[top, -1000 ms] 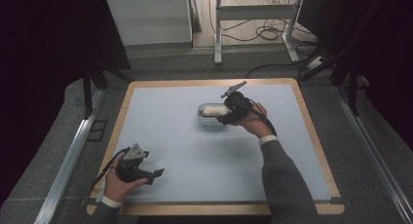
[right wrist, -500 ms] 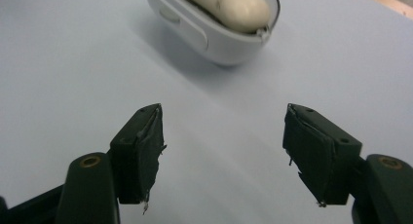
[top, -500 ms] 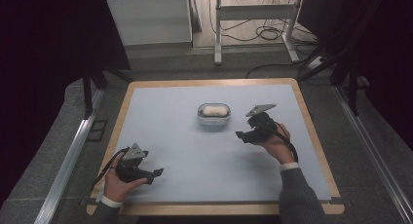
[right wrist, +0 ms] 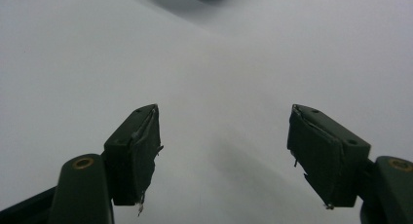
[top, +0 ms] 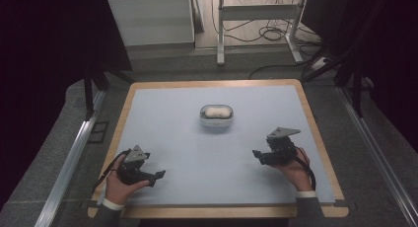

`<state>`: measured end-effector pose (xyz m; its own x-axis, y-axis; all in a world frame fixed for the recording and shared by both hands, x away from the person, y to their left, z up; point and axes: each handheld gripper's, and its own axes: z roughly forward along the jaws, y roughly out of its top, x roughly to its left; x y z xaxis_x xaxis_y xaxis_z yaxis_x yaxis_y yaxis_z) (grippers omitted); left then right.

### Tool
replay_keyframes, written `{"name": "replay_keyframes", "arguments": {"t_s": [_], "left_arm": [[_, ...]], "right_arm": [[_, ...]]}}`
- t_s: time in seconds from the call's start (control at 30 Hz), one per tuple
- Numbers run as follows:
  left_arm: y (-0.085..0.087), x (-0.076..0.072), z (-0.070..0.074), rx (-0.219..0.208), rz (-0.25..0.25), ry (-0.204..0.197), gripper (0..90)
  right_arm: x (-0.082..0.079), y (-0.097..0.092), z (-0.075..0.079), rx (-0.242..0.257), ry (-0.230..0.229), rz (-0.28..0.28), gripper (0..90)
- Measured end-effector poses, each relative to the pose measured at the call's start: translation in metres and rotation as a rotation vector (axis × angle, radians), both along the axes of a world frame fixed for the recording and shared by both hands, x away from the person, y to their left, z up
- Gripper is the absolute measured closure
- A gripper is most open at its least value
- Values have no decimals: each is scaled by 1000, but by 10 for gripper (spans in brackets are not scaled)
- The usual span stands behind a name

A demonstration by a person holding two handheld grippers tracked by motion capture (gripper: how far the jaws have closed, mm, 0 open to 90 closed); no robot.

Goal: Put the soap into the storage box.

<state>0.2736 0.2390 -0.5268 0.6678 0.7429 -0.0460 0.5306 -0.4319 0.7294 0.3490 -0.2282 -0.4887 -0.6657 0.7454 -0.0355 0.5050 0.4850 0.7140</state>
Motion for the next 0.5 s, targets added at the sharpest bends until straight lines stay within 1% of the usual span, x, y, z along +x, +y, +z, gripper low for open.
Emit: {"name": "replay_keyframes", "arguments": {"t_s": [0.07, 0.1, 0.17, 0.2, 0.33, 0.5], "left_arm": [[1, 0, 0, 1, 1, -4, 92], [1, 0, 0, 1, 1, -4, 92], [1, 0, 1, 1, 2, -6, 92], [1, 0, 1, 0, 2, -7, 92], [1, 0, 1, -3, 0, -8, 91], [0, 0, 0, -6, 0, -8, 91]], "right_arm": [[-6, -5, -2, -9, 6, -17, 260], [-6, -5, -2, -9, 6, -17, 260], [-10, -8, -3, 3, 4, -25, 260], [-13, -11, -3, 2, 0, -29, 260], [-14, -15, -2, 11, -5, -43, 252], [-13, -14, -5, 3, 0, -49, 243]]}}
